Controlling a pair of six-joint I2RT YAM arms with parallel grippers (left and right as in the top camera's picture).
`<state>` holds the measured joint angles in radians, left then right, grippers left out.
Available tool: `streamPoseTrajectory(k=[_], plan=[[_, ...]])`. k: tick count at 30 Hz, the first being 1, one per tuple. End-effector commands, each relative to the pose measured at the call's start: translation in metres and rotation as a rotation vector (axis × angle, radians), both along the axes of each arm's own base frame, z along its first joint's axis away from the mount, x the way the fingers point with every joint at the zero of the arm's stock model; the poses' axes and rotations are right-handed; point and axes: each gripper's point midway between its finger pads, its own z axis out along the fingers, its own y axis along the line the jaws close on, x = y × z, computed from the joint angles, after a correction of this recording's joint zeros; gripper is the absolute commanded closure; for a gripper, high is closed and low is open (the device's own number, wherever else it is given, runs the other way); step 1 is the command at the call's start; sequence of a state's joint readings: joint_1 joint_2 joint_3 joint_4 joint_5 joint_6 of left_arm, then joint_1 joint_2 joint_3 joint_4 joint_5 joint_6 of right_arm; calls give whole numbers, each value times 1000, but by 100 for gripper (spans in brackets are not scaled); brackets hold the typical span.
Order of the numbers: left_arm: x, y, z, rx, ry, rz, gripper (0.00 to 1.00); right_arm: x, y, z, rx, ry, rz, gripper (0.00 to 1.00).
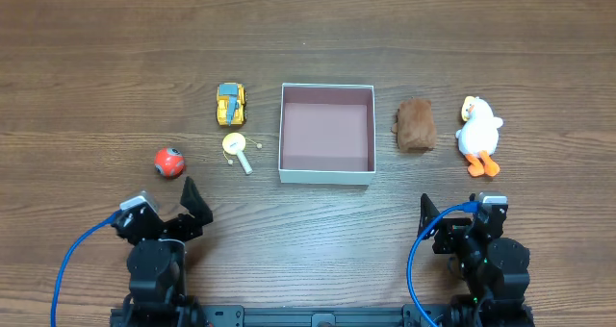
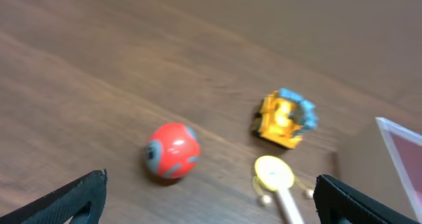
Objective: Pack container
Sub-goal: 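Reach the right gripper to the brown plush bear and grasp it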
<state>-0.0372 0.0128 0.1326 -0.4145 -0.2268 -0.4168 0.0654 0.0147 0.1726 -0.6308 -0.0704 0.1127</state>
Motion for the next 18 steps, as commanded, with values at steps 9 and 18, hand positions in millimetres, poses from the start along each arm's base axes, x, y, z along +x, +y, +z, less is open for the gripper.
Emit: streamPoseTrajectory(k=[9,18], plan=[[-4,-48,-4,-40,92,-284,0,6,22,56,218,-144,69,0],[11,-49,45,7,287,-313,0,21,13,84,181,30,-3,0]])
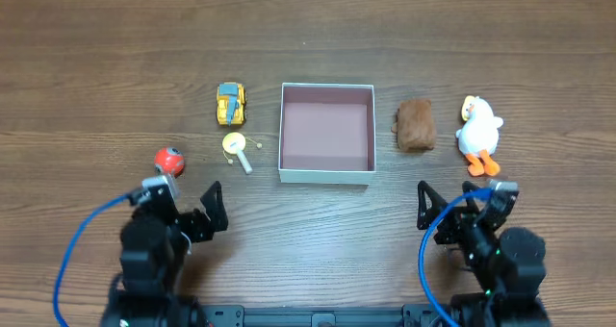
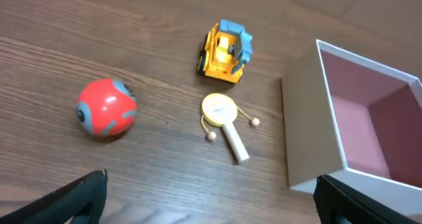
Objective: Pack container
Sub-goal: 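Reach the right gripper to the brown plush bear and grasp it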
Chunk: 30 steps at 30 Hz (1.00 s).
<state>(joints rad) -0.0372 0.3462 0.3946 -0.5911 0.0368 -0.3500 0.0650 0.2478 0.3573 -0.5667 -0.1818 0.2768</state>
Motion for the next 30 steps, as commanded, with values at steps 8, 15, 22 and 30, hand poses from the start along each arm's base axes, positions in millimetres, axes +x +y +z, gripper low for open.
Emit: streamPoseTrajectory(k=[8,15,22,30], plan=[[55,-4,76,83,256,-80,0,53,-7,82,-89,277,-28,0],[93,-5,94,83,321,-82,0,117,-1,96,-90,416,-12,0],[96,-2,82,95,385,-72,0,163,-1,10,-114,629,-15,0],[92,1,78,106,408,-60,0,181,-6,-103,-157,878,-37,3]])
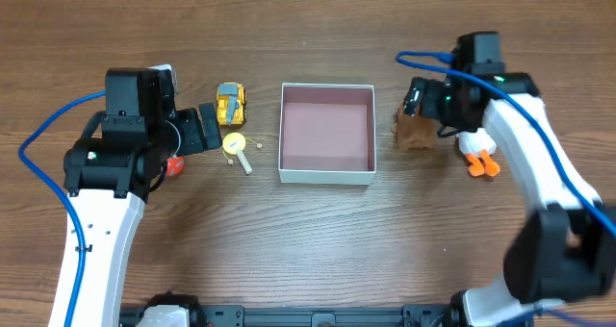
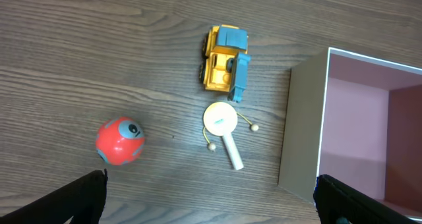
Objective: Pack container
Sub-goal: 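Reach the right gripper to the brown plush bear and grasp it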
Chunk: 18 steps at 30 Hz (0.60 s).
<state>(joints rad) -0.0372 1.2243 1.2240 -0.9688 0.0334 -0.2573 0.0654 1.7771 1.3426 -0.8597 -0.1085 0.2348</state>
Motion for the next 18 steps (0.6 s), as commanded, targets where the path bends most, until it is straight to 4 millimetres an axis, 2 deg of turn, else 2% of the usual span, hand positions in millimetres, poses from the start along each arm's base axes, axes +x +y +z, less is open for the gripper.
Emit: streamPoseTrajectory(k=[1,3,5,7,9,11,12,15,16,18], plan=[[0,4,6,20,-3,-3,0,2,-5,-37,-26,83,-12,5],[-2,4,4,20,7,-3,0,1,-5,-53,-28,120,-11,9],[-2,4,4,20,8,-4,0,-2,-5,-65,-30,152,-11,18],[-2,4,4,20,9,-4,0,-4,-6,-71,-31,171,-11,36],[-2,4,4,20,9,-4,0,-5,-6,-70,-32,172,-11,44],[-2,4,4,20,9,-4,0,-4,-6,-64,-30,157,-11,54],[-2,4,4,20,9,-4,0,-3,-6,-59,-29,147,-15,64],[-2,4,4,20,9,-4,0,-3,-3,-37,-23,107,-9,85],[-2,4,4,20,9,-4,0,-4,-1,-27,-22,92,-3,89],[-2,4,4,20,9,-4,0,-6,6,-4,-20,62,13,91]])
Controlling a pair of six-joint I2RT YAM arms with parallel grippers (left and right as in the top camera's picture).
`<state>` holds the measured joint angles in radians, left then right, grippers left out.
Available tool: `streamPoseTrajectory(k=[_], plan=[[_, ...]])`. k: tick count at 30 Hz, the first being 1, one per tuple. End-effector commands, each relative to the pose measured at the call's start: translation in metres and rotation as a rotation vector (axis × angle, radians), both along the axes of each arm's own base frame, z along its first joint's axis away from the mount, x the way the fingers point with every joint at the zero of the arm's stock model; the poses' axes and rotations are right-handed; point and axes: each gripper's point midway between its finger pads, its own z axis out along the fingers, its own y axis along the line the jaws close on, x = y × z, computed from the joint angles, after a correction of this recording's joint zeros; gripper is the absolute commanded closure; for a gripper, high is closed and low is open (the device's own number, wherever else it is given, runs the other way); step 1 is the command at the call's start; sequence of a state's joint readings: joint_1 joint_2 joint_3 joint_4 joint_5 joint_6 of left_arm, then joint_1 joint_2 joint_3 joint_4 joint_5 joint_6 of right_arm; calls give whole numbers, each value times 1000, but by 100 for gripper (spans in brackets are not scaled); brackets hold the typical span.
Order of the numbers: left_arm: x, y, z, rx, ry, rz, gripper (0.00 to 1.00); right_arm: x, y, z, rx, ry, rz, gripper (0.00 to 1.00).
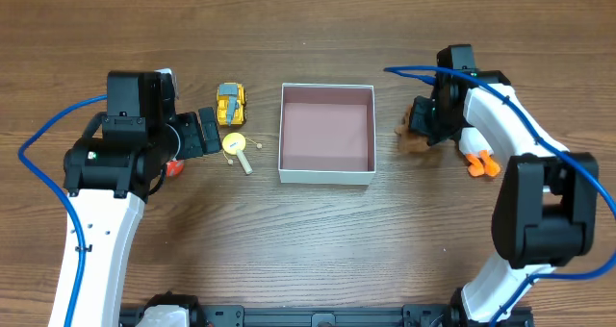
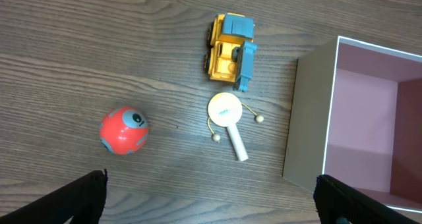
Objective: Pack container
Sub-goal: 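Reach the right gripper to the brown plush bear and grasp it, then carry the bear left into the white box and release it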
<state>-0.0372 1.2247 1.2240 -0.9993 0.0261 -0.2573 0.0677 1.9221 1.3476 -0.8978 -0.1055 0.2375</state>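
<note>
An open white box [image 1: 327, 176] with a pink inside stands at the table's middle. To its left lie a yellow-and-blue toy truck [image 2: 231, 51], a yellow paddle rattle [image 2: 227, 118] and a red ball [image 2: 124, 130]. My left gripper [image 2: 211, 199] hangs open above these toys, with nothing between its fingers. In the overhead view it [image 1: 204, 132] sits between ball and truck. Right of the box, my right gripper [image 1: 425, 120] is down over a brown plush piece [image 1: 412, 140], and its jaws are hidden from me. A white duck [image 1: 474, 144] lies beside it, partly under the arm.
The box wall [image 2: 308, 118] stands close to the right of the rattle. Blue cables trail from both arms. Bare wood lies in front of and behind the box.
My right gripper has come nearer to me and now sits over the brown plush piece, which looks slightly shifted. The left gripper has hardly moved and stays open above the toys.
Both grippers began open and low at the table's near edge. Then they were higher, the left one looking at the ball, truck and rattle. After that the left was above those toys and the right by the brown piece, where it now sits lower.
</note>
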Motion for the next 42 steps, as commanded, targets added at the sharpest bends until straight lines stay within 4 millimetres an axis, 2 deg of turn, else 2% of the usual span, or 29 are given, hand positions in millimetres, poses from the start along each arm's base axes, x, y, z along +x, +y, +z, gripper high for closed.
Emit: streamPoseTrajectory(k=[1,2,3,4,7,9,12,14,16,20,21,25,27,29,31,34,37,42], plan=[[4,2,8,13,-22,-8,0,6,11,64,-3,-135,27,91],[4,2,8,13,-22,-8,0,3,17,78,1,-157,42,91],[4,2,8,13,-22,-8,0,-4,31,107,12,-208,73,91],[4,2,8,13,-21,-7,0,-8,38,118,20,-228,79,91],[4,2,8,13,-21,-7,0,-25,74,160,69,-332,129,91],[4,2,8,13,-22,-8,0,-36,101,180,114,-386,160,91],[4,2,8,13,-21,-7,0,-48,144,193,169,-433,207,91],[4,2,8,13,-22,-8,0,-51,162,189,165,-442,209,90],[4,2,8,12,-21,-8,0,-53,179,176,135,-433,191,90],[4,2,8,12,-21,-8,0,-51,211,134,83,-384,221,89],[4,2,8,12,-21,-8,0,-47,222,115,72,-363,236,88],[4,2,8,12,-21,-9,0,-31,237,70,43,-332,245,82],[4,2,8,12,-21,-8,0,-23,238,54,27,-330,239,79],[4,2,8,12,-21,-8,0,-19,242,46,29,-331,239,70],[4,2,8,12,-21,-8,0,-17,244,43,31,-335,239,57],[4,2,8,13,-22,-8,0,-16,244,45,28,-344,258,32],[4,2,8,12,-21,-8,0,-12,248,61,28,-387,316,23],[4,2,8,12,-21,-8,0,-6,253,117,57,-505,381,14]])
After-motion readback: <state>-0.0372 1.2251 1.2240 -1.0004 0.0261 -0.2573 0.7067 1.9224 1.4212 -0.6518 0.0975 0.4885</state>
